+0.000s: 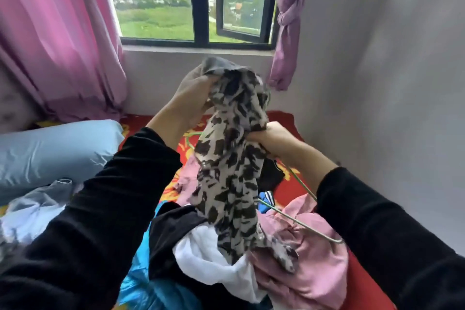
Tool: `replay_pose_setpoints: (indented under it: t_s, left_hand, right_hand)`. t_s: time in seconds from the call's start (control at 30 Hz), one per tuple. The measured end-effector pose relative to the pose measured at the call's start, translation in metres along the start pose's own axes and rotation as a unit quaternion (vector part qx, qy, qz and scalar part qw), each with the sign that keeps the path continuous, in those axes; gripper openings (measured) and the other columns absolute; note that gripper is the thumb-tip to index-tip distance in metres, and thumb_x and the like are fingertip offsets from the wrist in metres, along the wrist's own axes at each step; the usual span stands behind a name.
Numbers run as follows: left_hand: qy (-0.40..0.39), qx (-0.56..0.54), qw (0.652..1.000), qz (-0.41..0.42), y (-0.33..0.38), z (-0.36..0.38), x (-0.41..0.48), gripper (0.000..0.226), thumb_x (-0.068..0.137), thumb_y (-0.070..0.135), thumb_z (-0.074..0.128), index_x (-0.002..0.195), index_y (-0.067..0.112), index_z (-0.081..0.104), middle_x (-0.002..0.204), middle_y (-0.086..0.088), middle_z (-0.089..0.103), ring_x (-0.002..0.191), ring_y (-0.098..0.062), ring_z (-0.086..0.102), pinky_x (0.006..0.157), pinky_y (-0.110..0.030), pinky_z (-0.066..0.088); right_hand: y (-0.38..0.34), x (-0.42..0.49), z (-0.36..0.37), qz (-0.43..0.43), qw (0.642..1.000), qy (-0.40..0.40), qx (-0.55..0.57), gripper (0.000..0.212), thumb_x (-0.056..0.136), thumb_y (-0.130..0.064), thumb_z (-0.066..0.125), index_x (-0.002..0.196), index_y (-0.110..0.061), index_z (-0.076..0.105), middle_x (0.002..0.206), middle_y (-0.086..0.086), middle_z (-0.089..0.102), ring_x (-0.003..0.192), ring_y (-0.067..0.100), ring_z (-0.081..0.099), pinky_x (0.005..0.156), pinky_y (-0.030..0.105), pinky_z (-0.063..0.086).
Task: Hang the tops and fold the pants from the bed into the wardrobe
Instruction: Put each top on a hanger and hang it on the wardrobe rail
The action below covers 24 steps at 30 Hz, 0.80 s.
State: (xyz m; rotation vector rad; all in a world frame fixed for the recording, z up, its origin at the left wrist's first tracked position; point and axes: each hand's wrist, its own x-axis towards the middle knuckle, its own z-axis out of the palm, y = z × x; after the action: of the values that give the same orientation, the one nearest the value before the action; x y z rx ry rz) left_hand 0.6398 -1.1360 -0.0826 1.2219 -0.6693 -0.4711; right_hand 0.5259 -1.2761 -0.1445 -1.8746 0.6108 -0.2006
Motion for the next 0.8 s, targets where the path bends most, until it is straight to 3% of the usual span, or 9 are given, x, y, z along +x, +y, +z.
replay_pose_setpoints:
  t_s: [0.13,0.2,0.27,0.37,0.43,0.5,0.57,0.73,0.8]
  left_hand:
    - [0.035,0.028,0.998,-0.054,-0.041,-0.033,-0.027,0.034,0.077,0.021,0.069,0.109,0.019,0.058,0.086,0.01,0.071,0.076,-0.007,0.066,0.059,-0.021,0.049]
    - [0.005,0.02,0.991,-0.131,-0.069,-0.047,-0.046,0.048,0.073,0.029,0.074,0.118,0.02,0.059,0.096,0.011,0.073,0.089,-0.007,0.067,0.067,-0.022,0.052]
    - [-0.065,0.11,0.971,-0.202,-0.09,-0.054,-0.065,0.045,0.078,0.041,0.073,0.117,0.021,0.064,0.108,0.004,0.072,0.096,-0.01,0.068,0.074,-0.021,0.052]
    - [-0.072,0.345,0.914,-0.198,-0.098,-0.052,-0.068,0.044,0.083,0.055,0.061,0.086,0.012,0.073,0.084,-0.004,0.074,0.064,-0.009,0.062,0.061,-0.022,0.048]
    - [-0.048,0.414,0.893,-0.167,-0.084,-0.046,-0.06,0.046,0.092,0.049,0.055,0.063,0.015,0.064,0.056,0.009,0.062,0.046,-0.002,0.049,0.049,-0.018,0.041]
    - [-0.043,0.4,0.908,-0.115,-0.06,-0.037,-0.051,0.047,0.095,0.036,0.055,0.053,0.017,0.052,0.044,0.015,0.045,0.037,-0.001,0.035,0.044,-0.017,0.03]
    - [-0.032,0.293,0.952,-0.081,-0.034,-0.026,-0.044,0.047,0.095,0.028,0.058,0.05,0.015,0.05,0.045,0.009,0.04,0.039,-0.005,0.032,0.045,-0.02,0.027]
    - [0.016,0.125,0.989,-0.083,-0.002,-0.008,-0.024,0.03,0.092,0.022,0.062,0.068,0.006,0.069,0.057,-0.003,0.064,0.05,-0.014,0.058,0.053,-0.022,0.047]
    - [0.03,0.135,0.985,-0.101,-0.006,-0.001,-0.019,0.027,0.092,0.021,0.062,0.075,0.002,0.069,0.063,-0.007,0.068,0.055,-0.02,0.062,0.054,-0.024,0.05]
  right_hand:
    - [-0.056,0.008,-0.018,-0.041,0.996,0.008,0.081,0.012,0.078,-0.017,0.071,0.084,-0.007,0.066,0.077,0.007,0.069,0.065,0.021,0.06,0.064,0.03,0.046]
    - [-0.08,0.009,-0.025,-0.06,0.994,0.012,0.091,0.008,0.082,-0.016,0.069,0.08,-0.009,0.066,0.069,0.005,0.066,0.059,0.018,0.057,0.058,0.03,0.043]
    - [-0.094,0.011,-0.03,-0.067,0.993,0.012,0.098,0.009,0.088,-0.012,0.064,0.079,-0.01,0.064,0.058,-0.001,0.065,0.046,0.01,0.057,0.044,0.02,0.042]
    - [-0.1,0.013,-0.035,-0.063,0.995,0.024,0.069,0.008,0.091,-0.015,0.062,0.089,-0.006,0.063,0.067,0.002,0.066,0.049,0.01,0.057,0.04,0.019,0.043]
    - [-0.094,0.017,-0.035,-0.056,0.997,0.04,0.037,0.015,0.09,-0.016,0.065,0.093,-0.002,0.063,0.074,0.007,0.065,0.052,0.012,0.056,0.042,0.019,0.044]
    - [-0.083,0.022,-0.036,-0.044,0.997,0.05,0.025,0.026,0.083,-0.018,0.072,0.097,0.003,0.065,0.077,0.009,0.065,0.057,0.017,0.06,0.051,0.025,0.05]
    - [-0.072,0.022,-0.041,-0.035,0.998,0.043,0.02,0.032,0.073,-0.017,0.079,0.094,0.003,0.067,0.073,0.009,0.063,0.054,0.017,0.058,0.046,0.026,0.047]
    - [-0.044,0.008,-0.042,-0.029,0.996,-0.004,0.082,0.022,0.07,-0.003,0.074,0.088,-0.005,0.062,0.063,0.001,0.039,0.044,0.008,0.03,0.038,0.02,0.022]
    - [-0.029,-0.006,-0.032,-0.012,0.991,-0.062,0.117,0.021,0.073,-0.017,0.078,0.086,-0.01,0.064,0.06,-0.003,0.034,0.047,0.008,0.023,0.041,0.021,0.014]
